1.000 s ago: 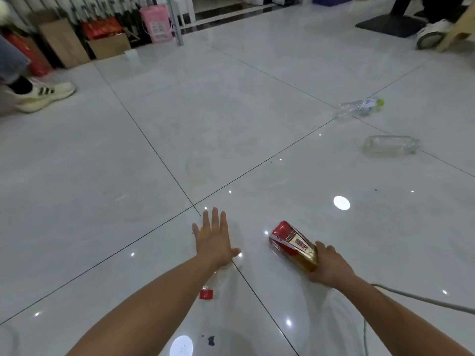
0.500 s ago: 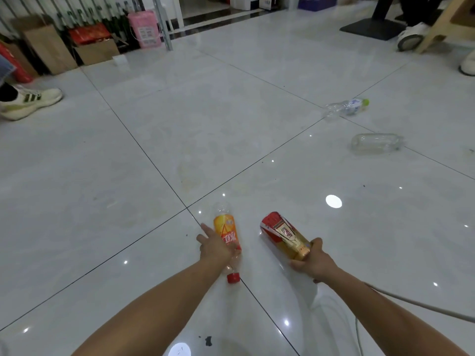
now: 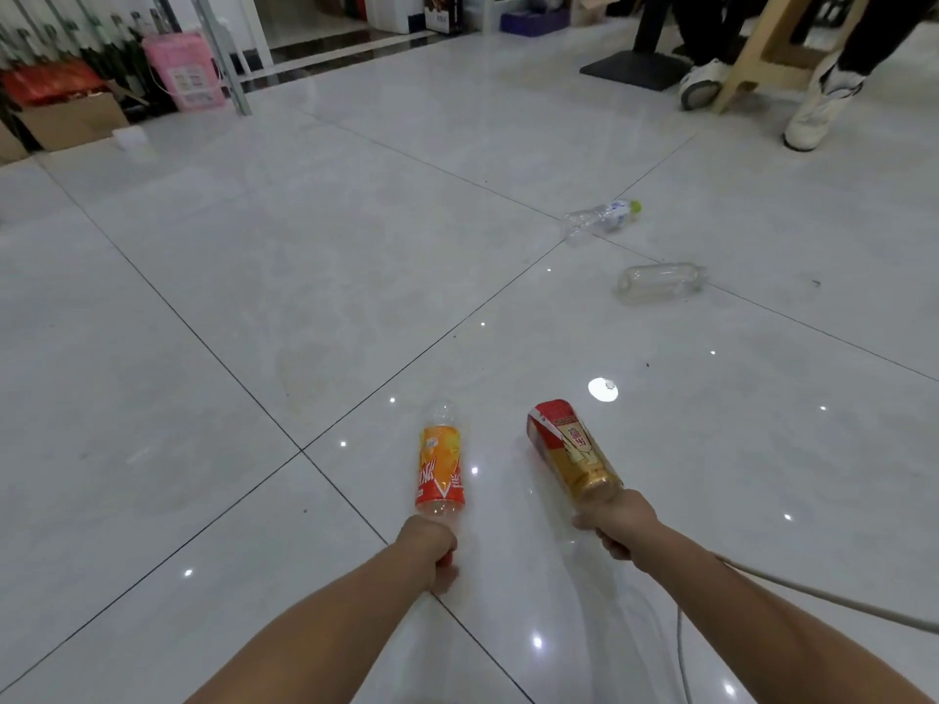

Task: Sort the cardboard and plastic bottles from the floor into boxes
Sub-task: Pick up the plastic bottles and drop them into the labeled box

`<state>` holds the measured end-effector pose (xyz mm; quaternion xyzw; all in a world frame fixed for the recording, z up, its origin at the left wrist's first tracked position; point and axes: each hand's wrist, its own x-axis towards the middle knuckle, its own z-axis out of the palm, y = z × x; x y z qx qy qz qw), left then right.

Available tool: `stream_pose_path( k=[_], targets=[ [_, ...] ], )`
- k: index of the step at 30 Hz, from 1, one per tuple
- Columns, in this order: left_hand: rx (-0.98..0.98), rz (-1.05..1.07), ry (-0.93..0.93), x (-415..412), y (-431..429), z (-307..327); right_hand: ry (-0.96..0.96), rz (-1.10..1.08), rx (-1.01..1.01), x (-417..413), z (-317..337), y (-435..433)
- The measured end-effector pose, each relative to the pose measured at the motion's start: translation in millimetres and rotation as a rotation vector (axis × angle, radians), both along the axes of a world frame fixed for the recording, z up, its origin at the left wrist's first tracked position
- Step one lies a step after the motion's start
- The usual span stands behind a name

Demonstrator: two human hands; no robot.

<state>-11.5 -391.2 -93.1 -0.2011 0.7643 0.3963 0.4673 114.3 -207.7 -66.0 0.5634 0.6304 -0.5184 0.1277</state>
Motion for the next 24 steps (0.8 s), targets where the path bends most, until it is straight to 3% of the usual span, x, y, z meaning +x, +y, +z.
stream_pose_path(
  k=[5, 12, 19, 24],
  targets=[
    [0.101, -0.26, 0.067, -7, 69, 29, 0.115, -0.289, 0.017, 3, 34, 58],
    [0.29, -0.55, 0.13, 34, 231, 117, 0.256, -0.708, 0.029, 58, 93, 166],
    [0.393, -0.879, 0.17, 153, 390, 200, 0.372, -1.182, 0.094, 189, 162, 256],
    [0.469, -1.106, 0.169, 256, 464, 226, 0.429, -1.432, 0.166, 283, 196, 290]
  ],
)
